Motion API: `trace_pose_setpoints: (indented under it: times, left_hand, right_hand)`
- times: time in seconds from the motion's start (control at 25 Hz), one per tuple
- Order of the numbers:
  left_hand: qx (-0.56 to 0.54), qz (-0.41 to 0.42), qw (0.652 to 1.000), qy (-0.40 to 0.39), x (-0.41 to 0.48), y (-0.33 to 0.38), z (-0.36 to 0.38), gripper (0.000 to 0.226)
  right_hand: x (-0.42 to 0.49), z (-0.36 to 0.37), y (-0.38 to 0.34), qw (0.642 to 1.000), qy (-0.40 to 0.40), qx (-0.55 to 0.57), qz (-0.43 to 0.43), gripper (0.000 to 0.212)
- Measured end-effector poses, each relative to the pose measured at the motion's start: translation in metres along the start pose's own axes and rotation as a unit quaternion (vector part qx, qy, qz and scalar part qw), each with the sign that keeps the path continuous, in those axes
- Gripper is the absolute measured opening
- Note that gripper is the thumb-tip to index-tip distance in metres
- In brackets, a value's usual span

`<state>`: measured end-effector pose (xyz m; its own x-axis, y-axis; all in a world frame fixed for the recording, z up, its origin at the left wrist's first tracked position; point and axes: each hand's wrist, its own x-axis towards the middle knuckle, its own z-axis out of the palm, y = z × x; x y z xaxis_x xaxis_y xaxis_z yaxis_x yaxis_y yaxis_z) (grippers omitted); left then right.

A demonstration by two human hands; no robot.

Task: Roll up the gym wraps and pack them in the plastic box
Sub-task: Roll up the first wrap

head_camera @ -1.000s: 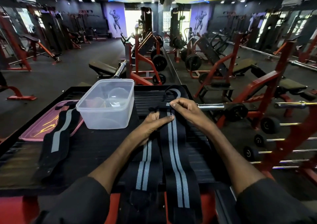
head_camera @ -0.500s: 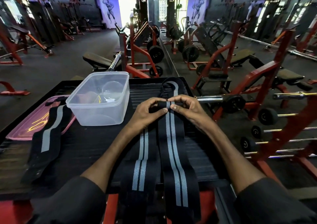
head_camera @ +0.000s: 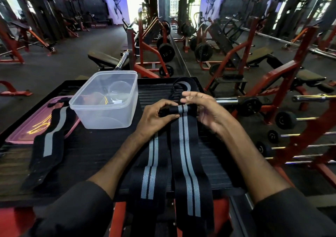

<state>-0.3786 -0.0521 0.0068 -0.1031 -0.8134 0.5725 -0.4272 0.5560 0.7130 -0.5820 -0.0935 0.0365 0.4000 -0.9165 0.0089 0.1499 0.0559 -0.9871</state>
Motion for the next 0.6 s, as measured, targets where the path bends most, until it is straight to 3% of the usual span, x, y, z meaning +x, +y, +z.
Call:
trace_pose_setpoints:
  times: [0.12,0.16,0.24,0.32,0.44,0.6]
  left_hand:
    - [0.009,0.023,1.000,0.015,-0.003,-0.002,0.001,0.035]
    - [0.007,0.022,1.000,0.015,-0.004,-0.002,0.001,0.035]
    - [0.001,-0.004,1.000,-0.011,-0.002,-0.003,0.000,0.035]
    - [-0.012,-0.069,0.995,-0.070,0.001,-0.005,-0.001,0.035]
    - [-0.080,-0.162,0.972,-0.152,0.002,-0.007,0.000,0.033]
    - [-0.036,-0.159,0.976,-0.146,0.003,-0.008,0.000,0.036]
  right_hand:
    - [0.000,-0.005,0.015,0.975,-0.010,-0.220,0.032,0.043]
    - [0.000,-0.008,0.020,0.973,-0.019,-0.226,0.042,0.049]
    - [-0.004,-0.011,0.024,0.981,-0.032,-0.191,0.026,0.038]
    - [-0.008,-0.011,0.023,0.980,-0.016,-0.198,-0.021,0.025]
    - [-0.012,-0.011,0.023,0.978,-0.014,-0.193,-0.078,0.022]
    - [-0.014,-0.012,0.023,0.982,-0.034,-0.166,-0.082,0.027]
